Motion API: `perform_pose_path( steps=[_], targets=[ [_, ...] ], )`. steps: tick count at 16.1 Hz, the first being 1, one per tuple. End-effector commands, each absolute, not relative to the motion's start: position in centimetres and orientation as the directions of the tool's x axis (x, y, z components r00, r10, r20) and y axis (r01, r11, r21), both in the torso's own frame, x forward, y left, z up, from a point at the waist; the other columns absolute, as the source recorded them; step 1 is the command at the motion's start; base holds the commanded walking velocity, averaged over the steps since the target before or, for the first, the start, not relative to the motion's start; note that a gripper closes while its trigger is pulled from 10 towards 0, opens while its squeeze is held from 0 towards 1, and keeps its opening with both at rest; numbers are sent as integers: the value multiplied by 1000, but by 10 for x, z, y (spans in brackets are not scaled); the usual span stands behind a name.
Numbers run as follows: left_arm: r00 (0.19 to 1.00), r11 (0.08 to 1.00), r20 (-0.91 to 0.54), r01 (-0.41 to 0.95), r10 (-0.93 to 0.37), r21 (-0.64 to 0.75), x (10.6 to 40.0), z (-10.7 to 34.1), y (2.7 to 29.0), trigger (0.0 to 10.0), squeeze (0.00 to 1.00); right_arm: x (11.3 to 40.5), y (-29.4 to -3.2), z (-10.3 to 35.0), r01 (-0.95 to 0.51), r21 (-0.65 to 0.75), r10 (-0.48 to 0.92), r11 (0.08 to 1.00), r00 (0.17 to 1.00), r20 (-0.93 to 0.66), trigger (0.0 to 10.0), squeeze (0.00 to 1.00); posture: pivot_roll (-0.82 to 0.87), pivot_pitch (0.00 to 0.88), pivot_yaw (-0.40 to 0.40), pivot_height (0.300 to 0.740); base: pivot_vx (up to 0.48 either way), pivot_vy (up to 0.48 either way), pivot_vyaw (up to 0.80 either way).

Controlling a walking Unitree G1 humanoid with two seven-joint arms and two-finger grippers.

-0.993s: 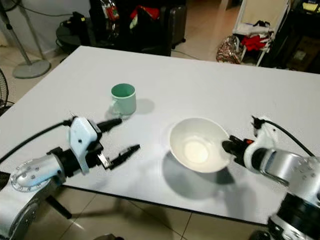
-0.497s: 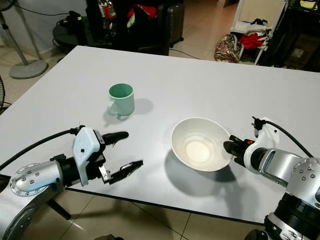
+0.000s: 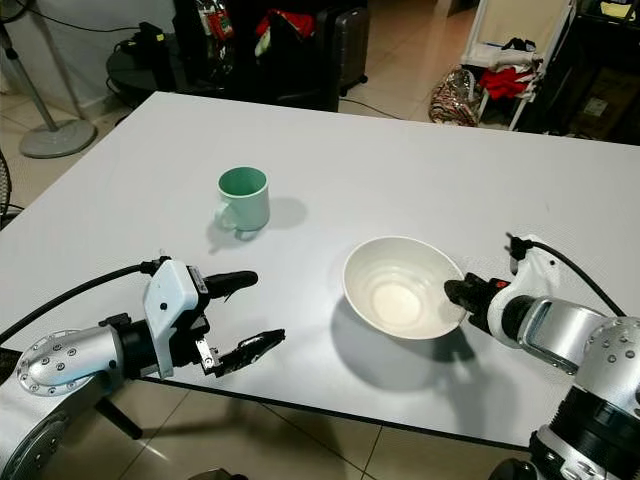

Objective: Setting the table

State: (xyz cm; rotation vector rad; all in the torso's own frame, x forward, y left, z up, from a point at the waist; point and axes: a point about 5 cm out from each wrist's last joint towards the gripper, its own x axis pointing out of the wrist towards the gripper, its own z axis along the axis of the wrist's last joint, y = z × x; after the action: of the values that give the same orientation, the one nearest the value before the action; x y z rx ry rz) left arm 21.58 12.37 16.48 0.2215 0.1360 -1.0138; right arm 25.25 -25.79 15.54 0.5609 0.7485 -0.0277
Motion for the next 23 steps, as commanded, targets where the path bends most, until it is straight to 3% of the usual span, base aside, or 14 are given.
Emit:
perform_pose_path(
  steps=[1,6,7,8,10,12,15,16,19,23],
  targets=[
    [515,499,-214,857,-830,130,217,168,124,10000,0,250,-265,162,220,470,154,855,757,-635,10000,1000,-128,24,2,740,0,0,0],
    [579,573,-146,815,-802,83,217,179,141,10000,0,235,-290,210,118,407,118,906,853,-509,10000,1000,-133,22,21,740,0,0,0],
    [603,598,-127,798,-788,81,219,183,144,10000,0,239,-287,227,68,368,118,927,880,-460,10000,584,-134,22,28,740,0,0,0],
    [634,627,-109,773,-766,97,222,186,147,10000,0,244,-275,248,16,323,109,946,924,-367,10000,0,-133,22,38,740,0,0,0],
    [763,753,-52,645,-644,128,230,192,152,10000,0,243,-247,258,-68,195,100,978,982,-160,10000,0,-104,26,52,740,0,0,0],
    [861,856,-19,508,-509,96,234,193,154,10000,0,239,-222,242,-86,85,100,993,980,-174,10000,0,-88,33,48,740,0,0,0],
    [926,923,33,370,-375,103,232,191,148,10000,0,235,-165,236,-291,-6,290,957,953,-87,10000,0,-67,57,31,740,0,0,267],
    [947,946,48,313,-318,79,234,193,147,10000,0,234,-156,234,-317,-7,316,948,947,-58,10000,0,-64,67,29,740,0,0,800],
    [949,939,-11,314,-316,141,232,181,139,10000,0,228,-166,214,-262,30,263,965,964,-28,10000,0,-83,70,36,740,0,0,800],
    [971,965,29,232,-237,126,254,183,144,10000,0,227,-182,212,-168,-78,169,983,986,7,10000,0,-141,77,84,740,0,0,800]
  ],
)
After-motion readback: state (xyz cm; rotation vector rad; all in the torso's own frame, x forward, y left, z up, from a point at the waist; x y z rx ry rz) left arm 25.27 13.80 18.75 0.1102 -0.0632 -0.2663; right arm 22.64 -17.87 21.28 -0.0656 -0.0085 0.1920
